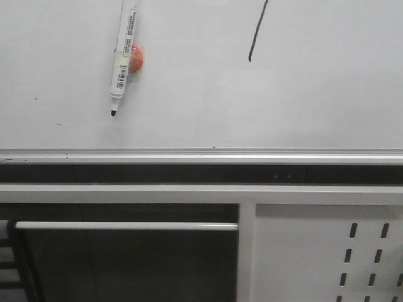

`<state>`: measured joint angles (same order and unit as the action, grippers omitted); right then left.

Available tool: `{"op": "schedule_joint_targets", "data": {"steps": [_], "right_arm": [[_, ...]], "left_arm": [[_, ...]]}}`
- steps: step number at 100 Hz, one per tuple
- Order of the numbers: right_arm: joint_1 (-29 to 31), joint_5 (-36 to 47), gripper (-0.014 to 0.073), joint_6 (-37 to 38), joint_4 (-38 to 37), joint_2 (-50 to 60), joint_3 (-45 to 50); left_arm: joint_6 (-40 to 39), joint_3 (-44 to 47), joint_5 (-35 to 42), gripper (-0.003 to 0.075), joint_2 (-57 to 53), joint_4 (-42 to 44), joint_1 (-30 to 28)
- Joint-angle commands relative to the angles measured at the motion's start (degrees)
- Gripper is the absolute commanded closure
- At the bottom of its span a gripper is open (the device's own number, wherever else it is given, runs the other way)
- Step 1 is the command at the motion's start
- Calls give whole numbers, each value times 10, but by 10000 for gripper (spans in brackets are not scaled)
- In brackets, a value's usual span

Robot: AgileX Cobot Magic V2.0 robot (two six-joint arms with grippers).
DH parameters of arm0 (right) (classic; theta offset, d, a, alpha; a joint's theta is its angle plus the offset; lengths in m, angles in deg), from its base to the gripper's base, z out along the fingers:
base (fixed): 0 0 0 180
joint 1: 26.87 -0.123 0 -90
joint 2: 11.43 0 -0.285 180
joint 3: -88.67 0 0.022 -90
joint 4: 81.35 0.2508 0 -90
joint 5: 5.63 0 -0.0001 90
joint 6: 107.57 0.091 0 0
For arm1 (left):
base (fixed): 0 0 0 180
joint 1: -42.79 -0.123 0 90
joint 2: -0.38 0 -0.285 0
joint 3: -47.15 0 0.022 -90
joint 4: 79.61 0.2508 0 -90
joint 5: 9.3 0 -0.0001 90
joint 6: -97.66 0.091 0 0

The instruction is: Write number 1 on whiteboard

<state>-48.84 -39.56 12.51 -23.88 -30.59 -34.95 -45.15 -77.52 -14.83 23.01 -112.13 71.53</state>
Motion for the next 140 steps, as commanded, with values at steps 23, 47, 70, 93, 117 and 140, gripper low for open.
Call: {"op": "schedule_joint_targets", "data": {"steps": [23,47,70,93,117,140], "right_arm": [[1,22,655,-3,15,-5,-14],[1,22,655,-3,15,-5,-14],[1,22,655,-3,15,-5,-14],[1,22,655,-3,15,-5,-14],[1,22,655,-3,15,-5,-14],[1,22,655,-3,15,-5,-14]], "left_arm": [[0,-16,42,738,5,3,-1],[-123,8,81,738,4,139,-14],[-393,92,81,738,-35,305,-95],[-489,160,35,738,-96,332,-191],[-488,186,-67,738,-157,351,-237],[-488,229,-104,738,-167,386,-237]]}}
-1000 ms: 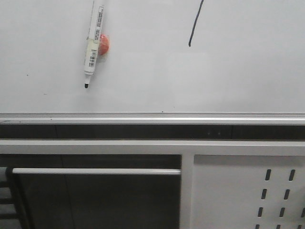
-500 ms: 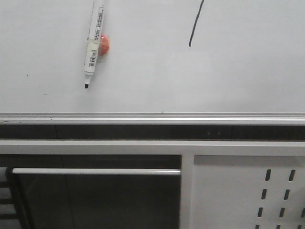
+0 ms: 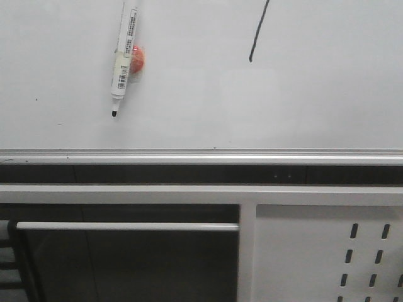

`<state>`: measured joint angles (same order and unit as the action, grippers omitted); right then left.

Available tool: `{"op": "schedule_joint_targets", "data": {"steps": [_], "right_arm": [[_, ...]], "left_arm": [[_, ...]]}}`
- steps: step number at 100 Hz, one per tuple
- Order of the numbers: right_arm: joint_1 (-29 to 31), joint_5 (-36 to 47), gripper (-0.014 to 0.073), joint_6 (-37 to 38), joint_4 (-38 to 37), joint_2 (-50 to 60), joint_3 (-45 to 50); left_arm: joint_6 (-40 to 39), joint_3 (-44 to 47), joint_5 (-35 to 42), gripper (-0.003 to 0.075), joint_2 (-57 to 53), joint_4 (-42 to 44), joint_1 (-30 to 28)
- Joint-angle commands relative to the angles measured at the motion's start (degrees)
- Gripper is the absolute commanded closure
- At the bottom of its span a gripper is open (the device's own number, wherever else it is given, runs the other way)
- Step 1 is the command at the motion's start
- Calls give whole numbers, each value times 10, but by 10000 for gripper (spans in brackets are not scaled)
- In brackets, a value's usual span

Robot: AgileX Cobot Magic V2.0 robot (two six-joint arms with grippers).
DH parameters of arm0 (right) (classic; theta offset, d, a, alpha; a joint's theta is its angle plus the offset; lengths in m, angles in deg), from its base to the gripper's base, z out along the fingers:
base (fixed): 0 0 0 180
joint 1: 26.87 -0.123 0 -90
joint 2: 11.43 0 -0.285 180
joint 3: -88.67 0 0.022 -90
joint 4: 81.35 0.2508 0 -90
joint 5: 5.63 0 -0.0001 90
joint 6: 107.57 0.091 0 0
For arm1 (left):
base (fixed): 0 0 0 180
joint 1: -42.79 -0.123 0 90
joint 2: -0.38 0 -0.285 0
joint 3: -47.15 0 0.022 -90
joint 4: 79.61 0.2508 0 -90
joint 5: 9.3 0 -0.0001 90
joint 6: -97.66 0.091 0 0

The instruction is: Write number 1 on whiteboard

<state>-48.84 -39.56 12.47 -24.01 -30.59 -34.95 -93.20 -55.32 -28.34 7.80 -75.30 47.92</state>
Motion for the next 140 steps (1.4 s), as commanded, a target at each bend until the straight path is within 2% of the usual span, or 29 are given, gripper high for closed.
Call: {"op": "schedule_joint_targets", "data": {"steps": [1,37,140], "right_arm": [[1,22,655,-3,17,-5,-14],[1,22,655,-3,17,-5,-14],[1,28,655,-3,17,-5,-14]], "left_arm": [[-7,9,31,738,-15,20,-1],[2,12,27,738,-15,56,-1],[13,12,26,738,-15,56,-1]]}}
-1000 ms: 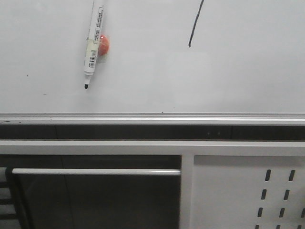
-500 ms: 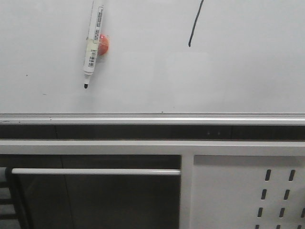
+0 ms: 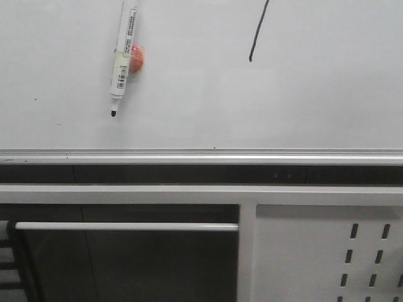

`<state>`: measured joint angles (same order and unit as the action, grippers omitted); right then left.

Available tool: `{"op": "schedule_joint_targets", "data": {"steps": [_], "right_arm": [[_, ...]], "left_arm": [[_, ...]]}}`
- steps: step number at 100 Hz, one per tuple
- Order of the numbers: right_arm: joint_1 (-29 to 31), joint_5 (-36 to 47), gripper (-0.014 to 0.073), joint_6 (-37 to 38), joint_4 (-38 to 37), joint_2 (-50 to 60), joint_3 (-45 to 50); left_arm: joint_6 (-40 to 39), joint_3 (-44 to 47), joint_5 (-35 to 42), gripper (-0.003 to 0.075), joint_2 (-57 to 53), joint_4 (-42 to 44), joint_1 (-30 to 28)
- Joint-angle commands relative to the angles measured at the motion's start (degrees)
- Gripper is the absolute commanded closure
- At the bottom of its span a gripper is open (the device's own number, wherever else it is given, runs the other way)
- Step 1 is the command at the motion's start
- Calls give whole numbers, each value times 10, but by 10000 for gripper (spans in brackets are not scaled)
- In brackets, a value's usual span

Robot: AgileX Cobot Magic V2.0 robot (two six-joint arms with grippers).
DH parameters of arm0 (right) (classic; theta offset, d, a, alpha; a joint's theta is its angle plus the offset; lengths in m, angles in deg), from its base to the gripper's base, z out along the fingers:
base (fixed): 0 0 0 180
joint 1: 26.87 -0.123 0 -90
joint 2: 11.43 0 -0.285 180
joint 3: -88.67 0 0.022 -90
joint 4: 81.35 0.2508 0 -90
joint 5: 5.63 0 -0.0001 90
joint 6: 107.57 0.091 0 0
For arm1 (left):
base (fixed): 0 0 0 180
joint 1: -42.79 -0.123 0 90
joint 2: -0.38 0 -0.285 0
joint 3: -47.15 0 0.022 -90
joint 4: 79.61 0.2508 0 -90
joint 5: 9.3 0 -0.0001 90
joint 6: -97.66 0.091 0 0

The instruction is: Write number 1 on whiteboard

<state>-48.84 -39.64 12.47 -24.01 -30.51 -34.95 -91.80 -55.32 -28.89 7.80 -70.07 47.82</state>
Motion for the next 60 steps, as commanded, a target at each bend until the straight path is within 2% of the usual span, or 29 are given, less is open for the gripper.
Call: {"op": "schedule_joint_targets", "data": {"steps": [1,16,20,25,35,42,49,60], "right_arm": [[1,30,655,-3,17,-6,-14],[1,54,655,-3,8,-6,-9],[1,60,655,7,-14,-6,-7],[1,72,655,66,-70,-6,-7],[4,77,655,326,-282,-6,-7],[12,76,655,450,-407,-6,-1],[34,90,655,477,-466,-6,8],[98,145,655,475,-505,-5,36]], "left_arm": [[-1,12,31,738,-15,4,0],[-1,12,31,738,-15,4,0],[-1,12,31,738,-15,4,0],[-1,12,31,738,-15,4,0],[-1,12,31,738,-15,4,0],[-1,12,31,738,-15,4,0],[-1,12,31,738,-15,4,0],[-1,12,31,738,-15,4,0]]}}
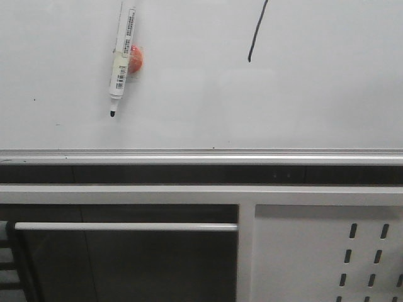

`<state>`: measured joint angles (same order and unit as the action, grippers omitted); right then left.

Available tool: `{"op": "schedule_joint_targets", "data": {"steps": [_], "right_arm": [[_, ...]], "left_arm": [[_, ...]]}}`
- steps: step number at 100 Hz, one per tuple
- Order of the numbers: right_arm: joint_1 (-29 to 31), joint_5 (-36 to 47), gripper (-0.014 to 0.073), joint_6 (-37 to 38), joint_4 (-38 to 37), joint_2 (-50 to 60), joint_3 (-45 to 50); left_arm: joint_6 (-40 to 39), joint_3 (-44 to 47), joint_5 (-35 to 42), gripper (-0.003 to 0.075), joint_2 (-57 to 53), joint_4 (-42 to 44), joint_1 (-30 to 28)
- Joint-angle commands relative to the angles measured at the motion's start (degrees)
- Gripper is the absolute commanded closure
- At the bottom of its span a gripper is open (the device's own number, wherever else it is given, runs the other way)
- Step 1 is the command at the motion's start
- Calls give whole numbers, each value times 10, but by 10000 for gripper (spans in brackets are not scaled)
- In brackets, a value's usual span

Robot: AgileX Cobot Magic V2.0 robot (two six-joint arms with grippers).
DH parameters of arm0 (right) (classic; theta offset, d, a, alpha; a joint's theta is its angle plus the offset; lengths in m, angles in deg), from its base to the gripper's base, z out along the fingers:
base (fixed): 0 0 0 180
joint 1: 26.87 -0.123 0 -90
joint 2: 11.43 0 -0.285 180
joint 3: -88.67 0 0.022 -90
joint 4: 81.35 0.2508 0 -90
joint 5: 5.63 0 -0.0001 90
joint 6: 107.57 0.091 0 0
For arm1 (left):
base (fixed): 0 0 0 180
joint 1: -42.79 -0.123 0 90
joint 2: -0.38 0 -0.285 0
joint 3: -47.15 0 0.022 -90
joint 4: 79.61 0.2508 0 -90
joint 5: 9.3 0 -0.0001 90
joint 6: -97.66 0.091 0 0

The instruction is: Write number 1 on whiteboard

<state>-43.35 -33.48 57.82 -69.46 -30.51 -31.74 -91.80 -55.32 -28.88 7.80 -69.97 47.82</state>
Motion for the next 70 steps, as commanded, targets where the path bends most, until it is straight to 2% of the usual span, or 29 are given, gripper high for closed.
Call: {"op": "schedule_joint_targets", "data": {"steps": [1,17,36,50,70], "right_arm": [[47,94,655,22,-55,-4,10],[158,226,655,22,-58,43,108],[242,254,655,23,-58,132,169],[260,278,655,24,-58,129,200],[261,232,655,24,-70,129,199]], "left_arm": [[-1,12,31,738,-15,2,0],[-1,12,31,738,-15,2,0],[-1,12,31,738,-15,2,0],[-1,12,32,738,-15,2,0],[-1,12,32,738,-15,2,0]]}}
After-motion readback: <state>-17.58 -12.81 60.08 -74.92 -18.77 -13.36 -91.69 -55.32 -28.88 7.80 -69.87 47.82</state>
